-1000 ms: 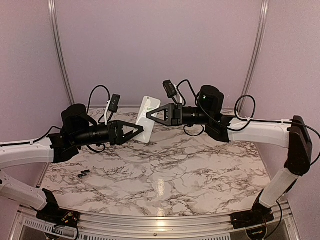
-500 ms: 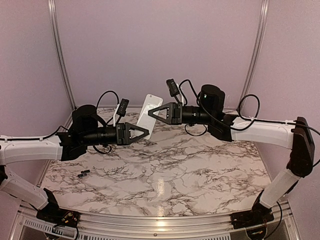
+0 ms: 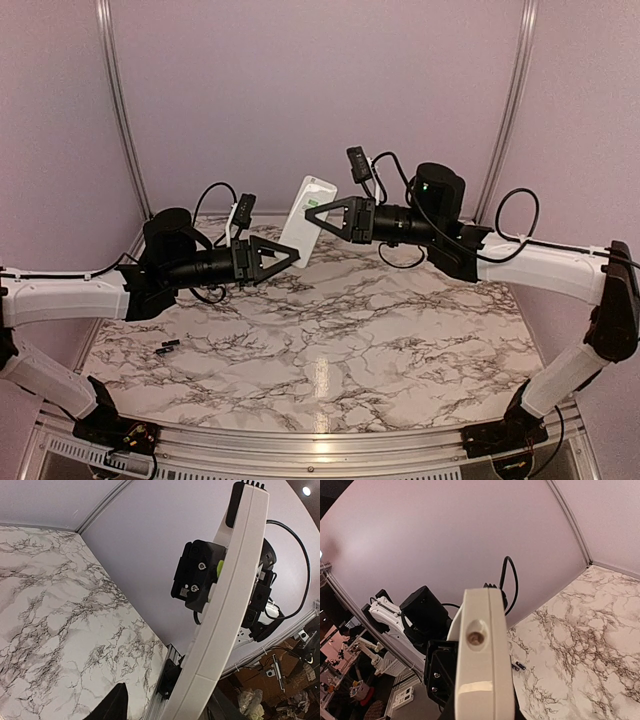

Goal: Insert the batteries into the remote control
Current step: Remove the battery cover from the remote control.

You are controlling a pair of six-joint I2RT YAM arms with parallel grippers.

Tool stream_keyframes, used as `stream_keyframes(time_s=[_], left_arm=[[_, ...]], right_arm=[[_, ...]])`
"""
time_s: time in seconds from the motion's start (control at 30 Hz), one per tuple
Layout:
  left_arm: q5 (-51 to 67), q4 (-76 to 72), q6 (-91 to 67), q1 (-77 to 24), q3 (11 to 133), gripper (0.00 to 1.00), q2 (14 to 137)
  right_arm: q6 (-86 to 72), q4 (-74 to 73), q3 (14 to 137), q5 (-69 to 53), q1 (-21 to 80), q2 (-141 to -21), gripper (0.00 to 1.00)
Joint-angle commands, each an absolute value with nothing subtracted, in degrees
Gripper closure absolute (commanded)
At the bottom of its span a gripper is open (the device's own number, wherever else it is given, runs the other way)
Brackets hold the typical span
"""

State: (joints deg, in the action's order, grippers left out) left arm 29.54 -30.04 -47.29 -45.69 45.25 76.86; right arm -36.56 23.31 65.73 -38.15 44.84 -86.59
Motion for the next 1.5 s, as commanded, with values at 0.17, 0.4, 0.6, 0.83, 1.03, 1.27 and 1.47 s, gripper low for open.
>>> stream_keyframes(time_s=[0.17,0.4,0.6,0.83,1.03,1.27,1.47], left_arm=[[29.7,-34.9,-52.2,-44.9,44.7,0.43,79.1],[28.6,-35.4,-54.3,-44.7,45.1,0.51,79.9],[28.5,-35.7,-55.5,-44.6,44.5,0.7,81.0],[28.7,-35.3,-54.6,-44.6,44.2,0.82,81.1],[28.5,-34.7,-53.2,-44.5,43.9,0.69,80.2],[27.1,-32.4,-51.4,-44.5,44.1,0.64,79.0],[27.1,-31.8,-50.9,-44.5,43.9,0.69,79.1]], right_arm=[[-35.5,24.0,65.7,-37.7,45.0,-85.2,1.0],[-34.9,23.5,65.4,-37.0,45.0,-85.1,1.0],[-34.4,23.2,65.5,-36.4,45.0,-85.0,1.0],[-34.5,22.8,66.4,-36.5,44.7,-84.7,1.0],[-37.2,24.7,65.6,-38.2,43.5,-84.8,1.0],[-40.5,27.7,63.9,-39.3,42.4,-85.1,1.0],[-39.9,27.1,64.0,-38.3,42.1,-85.0,1.0]])
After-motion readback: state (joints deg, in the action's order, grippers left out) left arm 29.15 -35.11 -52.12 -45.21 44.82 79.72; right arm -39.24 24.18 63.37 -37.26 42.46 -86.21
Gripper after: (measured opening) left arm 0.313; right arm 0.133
